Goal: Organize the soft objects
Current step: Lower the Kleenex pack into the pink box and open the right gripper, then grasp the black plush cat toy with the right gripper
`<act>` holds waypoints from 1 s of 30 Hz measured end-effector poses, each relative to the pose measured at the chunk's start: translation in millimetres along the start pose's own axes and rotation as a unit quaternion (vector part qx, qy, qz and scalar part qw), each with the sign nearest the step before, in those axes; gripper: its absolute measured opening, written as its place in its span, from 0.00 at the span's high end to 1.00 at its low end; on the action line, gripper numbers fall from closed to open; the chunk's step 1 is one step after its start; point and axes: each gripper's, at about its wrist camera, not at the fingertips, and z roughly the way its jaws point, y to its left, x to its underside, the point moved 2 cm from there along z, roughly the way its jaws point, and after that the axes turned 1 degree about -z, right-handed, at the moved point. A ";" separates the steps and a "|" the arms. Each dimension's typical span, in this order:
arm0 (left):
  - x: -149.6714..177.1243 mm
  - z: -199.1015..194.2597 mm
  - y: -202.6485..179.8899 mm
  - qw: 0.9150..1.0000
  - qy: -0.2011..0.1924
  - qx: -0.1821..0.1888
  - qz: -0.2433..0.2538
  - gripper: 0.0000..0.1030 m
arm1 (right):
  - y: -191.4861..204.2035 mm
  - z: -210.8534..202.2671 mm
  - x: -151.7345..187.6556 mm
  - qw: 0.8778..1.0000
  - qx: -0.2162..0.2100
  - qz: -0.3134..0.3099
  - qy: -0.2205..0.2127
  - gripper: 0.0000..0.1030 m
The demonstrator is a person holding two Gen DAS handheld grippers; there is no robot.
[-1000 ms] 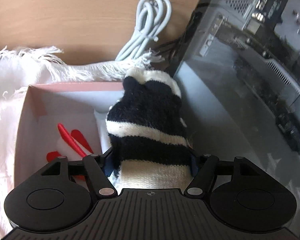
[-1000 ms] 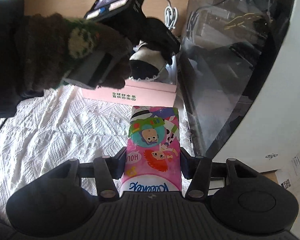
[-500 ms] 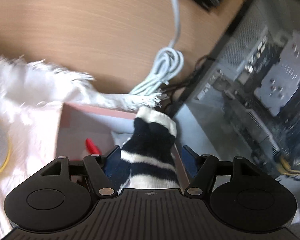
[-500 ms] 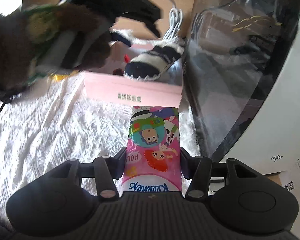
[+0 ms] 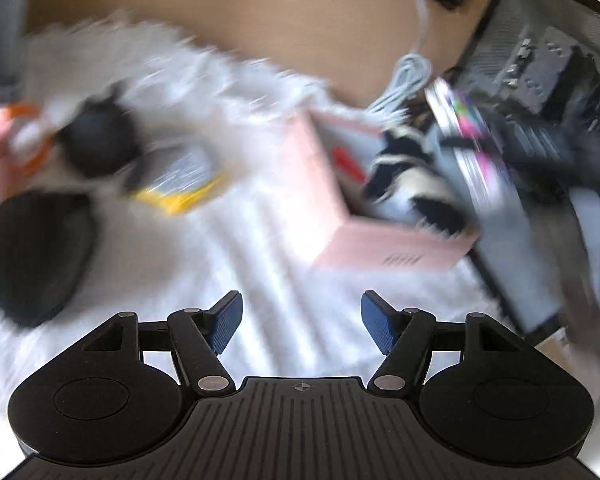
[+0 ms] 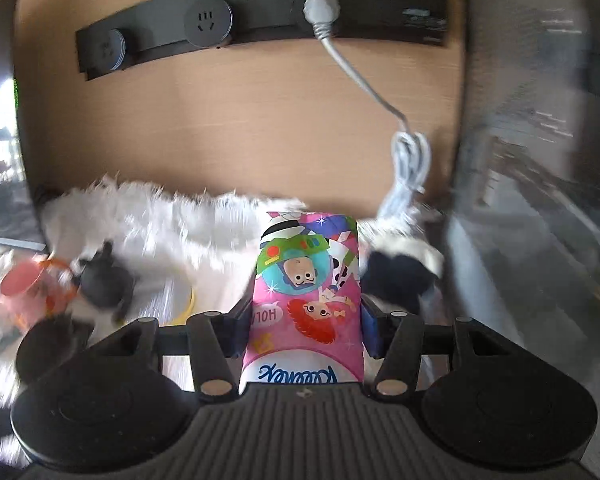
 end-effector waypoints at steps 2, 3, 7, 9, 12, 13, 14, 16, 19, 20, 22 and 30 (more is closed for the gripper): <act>10.7 -11.9 22.7 1.000 0.005 -0.024 -0.017 0.31 | 3.7 32.0 -4.5 1.000 0.002 -0.003 0.031 0.43; 15.0 -18.4 35.3 0.999 0.005 -0.037 -0.030 0.31 | 6.4 43.3 -3.6 0.999 0.000 -0.005 0.050 0.43; 31.0 -43.3 85.3 0.993 -0.002 -0.078 -0.090 0.32 | 25.1 56.1 0.8 0.998 -0.019 -0.005 0.064 0.38; 37.8 -52.2 106.3 0.988 -0.005 -0.093 -0.119 0.32 | 50.2 56.2 -0.2 0.997 -0.045 -0.028 0.053 0.30; 46.1 -63.4 127.6 0.984 -0.012 -0.104 -0.147 0.32 | 102.9 64.4 -2.4 0.989 -0.099 -0.092 0.054 0.28; 48.2 -67.0 132.3 0.983 -0.015 -0.104 -0.152 0.32 | 122.1 68.4 -2.3 0.985 -0.118 -0.111 0.056 0.27; 50.1 -70.0 136.2 0.982 -0.016 -0.102 -0.156 0.32 | 145.8 75.7 -2.8 0.979 -0.139 -0.135 0.059 0.25; 52.3 -73.9 141.8 0.982 -0.015 -0.097 -0.162 0.33 | 181.2 90.1 -3.0 0.970 -0.160 -0.171 0.059 0.25; 55.2 -83.1 146.2 0.983 -0.016 -0.096 -0.158 0.33 | 223.8 122.6 -8.0 0.966 -0.155 -0.199 0.053 0.25; 56.1 -86.5 145.8 0.983 -0.017 -0.097 -0.157 0.33 | 233.7 134.9 -9.7 0.968 -0.153 -0.193 0.058 0.25; 58.3 -93.2 144.9 0.983 -0.016 -0.098 -0.155 0.33 | 244.1 153.0 -10.8 0.969 -0.155 -0.178 0.071 0.25; 69.1 -107.1 154.2 0.981 -0.005 -0.110 -0.162 0.33 | 249.8 186.9 1.2 0.970 -0.169 -0.127 0.122 0.31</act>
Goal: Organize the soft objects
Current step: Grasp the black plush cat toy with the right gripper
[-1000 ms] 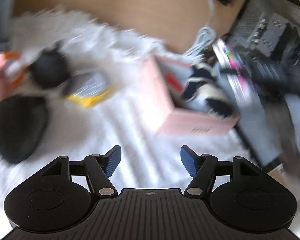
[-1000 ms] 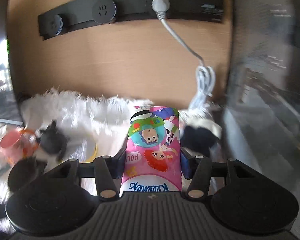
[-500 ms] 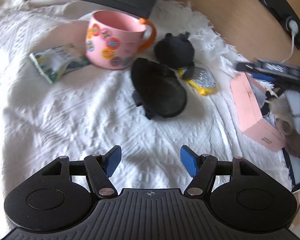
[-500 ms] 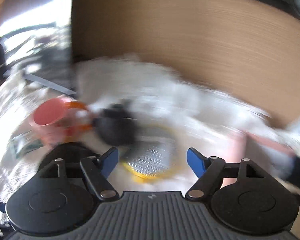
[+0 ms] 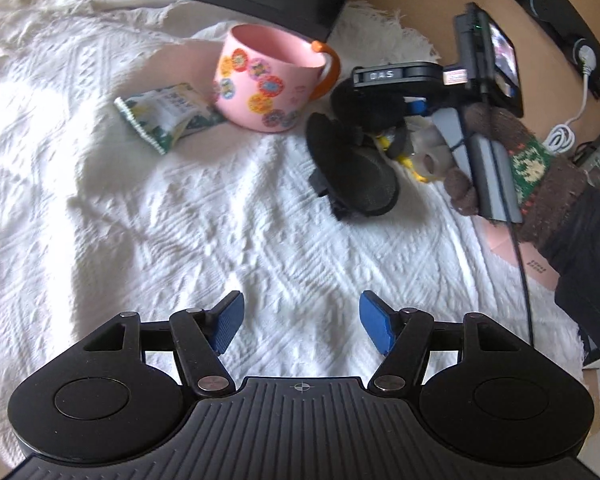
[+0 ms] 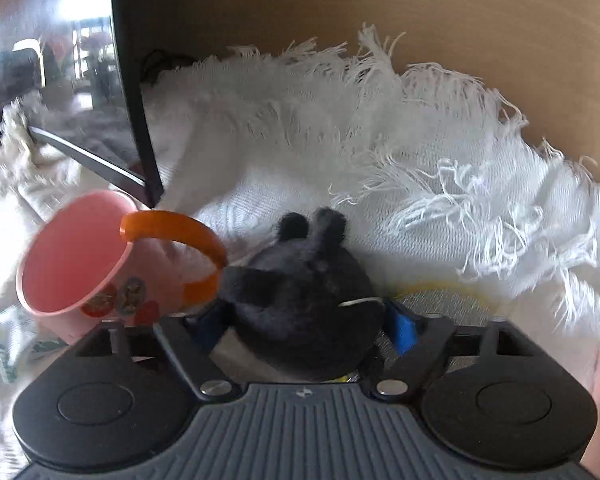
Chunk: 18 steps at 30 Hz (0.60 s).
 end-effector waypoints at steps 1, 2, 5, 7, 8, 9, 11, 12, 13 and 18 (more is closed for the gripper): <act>-0.5 0.9 1.7 1.000 0.001 0.000 -0.002 0.33 | 0.7 -5.8 1.6 1.000 0.002 0.000 -0.004 0.34; -1.0 1.4 2.8 1.000 0.001 0.002 -0.003 0.33 | 1.7 -14.4 4.8 1.000 0.006 -0.007 -0.008 0.35; -4.1 7.1 0.2 1.000 0.005 0.012 -0.001 0.34 | 2.3 -41.5 17.9 0.999 0.018 -0.012 -0.023 0.36; -6.0 10.8 -5.1 1.000 0.007 0.021 0.005 0.34 | -2.9 -66.8 34.2 0.999 0.008 0.001 -0.032 0.36; -7.0 12.8 -8.5 1.000 0.009 0.028 0.008 0.34 | -4.8 -77.5 41.3 0.999 0.007 0.005 -0.035 0.36; -7.7 14.7 -12.0 0.999 0.010 0.034 0.011 0.34 | -6.8 -88.4 49.8 0.999 0.008 0.007 -0.039 0.36; -10.0 19.3 -20.2 0.999 0.012 0.046 0.021 0.34 | -11.2 -109.8 67.4 0.999 0.014 0.013 -0.046 0.36; -11.2 21.7 -24.7 0.998 0.013 0.051 0.026 0.34 | -15.2 -122.6 78.5 0.999 0.015 0.021 -0.047 0.36; -12.6 23.9 -28.9 0.998 0.014 0.056 0.031 0.34 | -20.5 -133.2 86.0 0.998 0.015 0.029 -0.046 0.36; -25.6 30.3 -54.1 0.995 0.001 0.069 0.074 0.34 | -33.7 -192.5 138.5 0.997 0.034 0.041 -0.050 0.36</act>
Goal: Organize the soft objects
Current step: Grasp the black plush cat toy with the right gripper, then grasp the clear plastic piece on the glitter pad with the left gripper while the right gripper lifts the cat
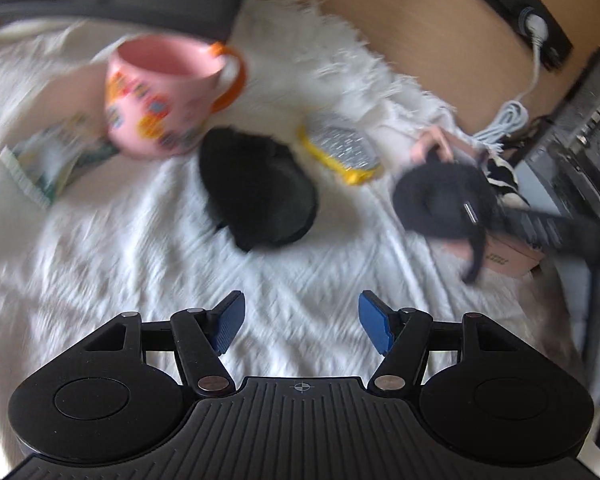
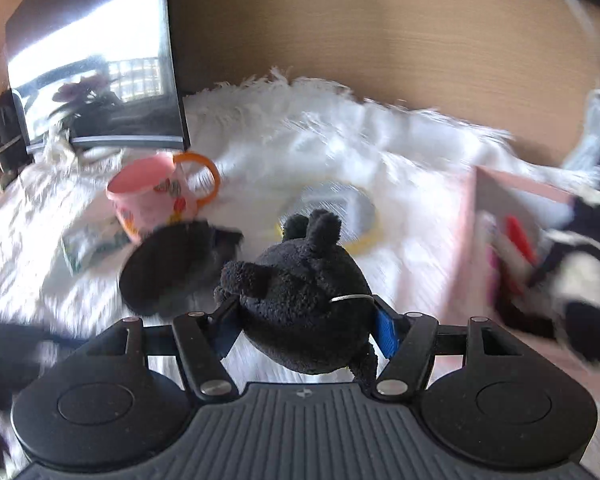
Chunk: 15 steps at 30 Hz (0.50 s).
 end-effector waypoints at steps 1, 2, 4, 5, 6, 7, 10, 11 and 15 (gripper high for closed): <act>-5.0 3.3 -3.8 1.000 0.000 0.004 0.010 0.34 | -2.9 -7.5 8.6 1.000 0.009 -0.004 -0.001 0.36; -10.2 7.2 -7.7 1.000 0.000 0.009 0.019 0.34 | -5.8 -16.5 18.7 1.000 0.020 -0.007 0.000 0.36; -23.5 16.1 -15.9 0.999 -0.003 0.018 0.035 0.34 | -12.9 -27.9 39.3 0.999 0.047 -0.012 0.007 0.36; -30.6 20.3 -19.4 0.999 -0.006 0.023 0.040 0.34 | -16.3 -31.7 46.4 0.998 0.059 -0.011 0.009 0.36; -39.6 25.5 -22.4 0.999 -0.010 0.028 0.044 0.34 | -21.7 -35.1 55.6 0.997 0.074 -0.007 0.014 0.36; -49.6 30.9 -26.2 0.998 -0.013 0.034 0.049 0.34 | -25.7 -37.3 61.7 0.996 0.084 -0.003 0.018 0.36; -84.1 53.5 -38.6 0.997 -0.018 0.042 0.067 0.34 | -39.0 -40.0 77.5 0.994 0.098 0.024 0.029 0.34; -95.4 64.4 -42.3 0.996 -0.016 0.042 0.074 0.34 | -42.9 -41.1 81.9 0.994 0.094 0.035 0.029 0.32; -139.7 116.4 -50.1 0.997 -0.005 0.025 0.074 0.34 | -48.2 -44.2 89.3 0.994 0.084 0.058 0.028 0.27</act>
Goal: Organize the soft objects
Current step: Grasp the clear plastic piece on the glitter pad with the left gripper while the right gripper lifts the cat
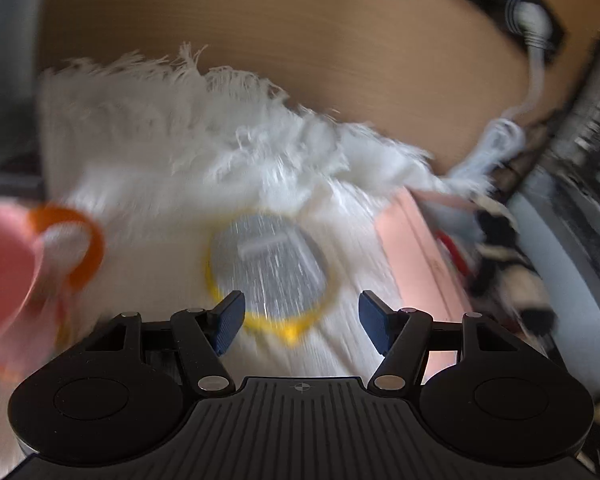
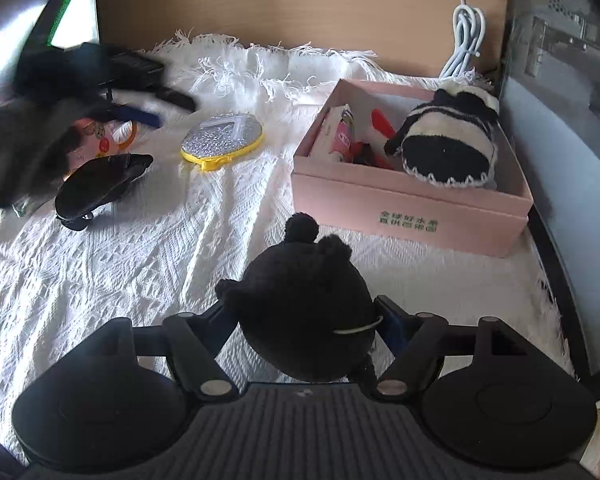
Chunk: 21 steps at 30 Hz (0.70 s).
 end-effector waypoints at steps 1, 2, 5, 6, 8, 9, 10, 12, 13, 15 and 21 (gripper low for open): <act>-8.9 13.6 2.3 1.000 0.003 -0.006 -0.010 0.34 | 0.6 1.0 1.4 1.000 0.003 -0.003 0.001 0.27; -15.8 25.9 5.7 1.000 0.007 -0.012 -0.020 0.34 | 1.4 2.4 3.1 1.000 0.007 -0.007 0.004 0.26; -31.3 61.1 17.9 0.998 0.026 -0.041 -0.051 0.34 | 2.0 4.7 9.1 1.000 0.008 -0.007 0.014 0.26; -34.0 68.7 21.4 0.997 0.030 -0.049 -0.060 0.34 | 2.1 6.0 10.9 1.000 0.008 -0.005 0.018 0.26; -37.6 79.8 27.7 0.995 0.034 -0.052 -0.076 0.34 | 2.4 8.9 15.4 1.000 0.008 -0.003 0.026 0.26; -38.9 83.3 29.2 0.995 0.035 -0.048 -0.079 0.34 | 2.3 10.5 18.5 0.999 0.010 -0.002 0.031 0.26; -39.5 86.6 30.1 0.995 0.037 -0.043 -0.078 0.34 | 1.9 11.9 20.6 0.999 0.011 -0.002 0.036 0.26; -39.4 93.1 30.3 0.996 0.045 -0.036 -0.074 0.34 | -0.8 15.3 24.4 0.999 0.014 0.003 0.045 0.26; -38.6 95.4 29.2 0.996 0.047 -0.033 -0.065 0.35 | -2.3 16.6 25.1 0.999 0.015 0.007 0.048 0.26; -35.7 94.8 23.1 0.998 0.050 -0.030 -0.038 0.39 | -5.0 17.5 24.1 0.999 0.017 0.013 0.046 0.26; -14.9 80.9 0.6 0.997 0.077 0.022 0.023 0.61 | -1.7 20.7 19.9 0.999 0.024 0.005 0.045 0.26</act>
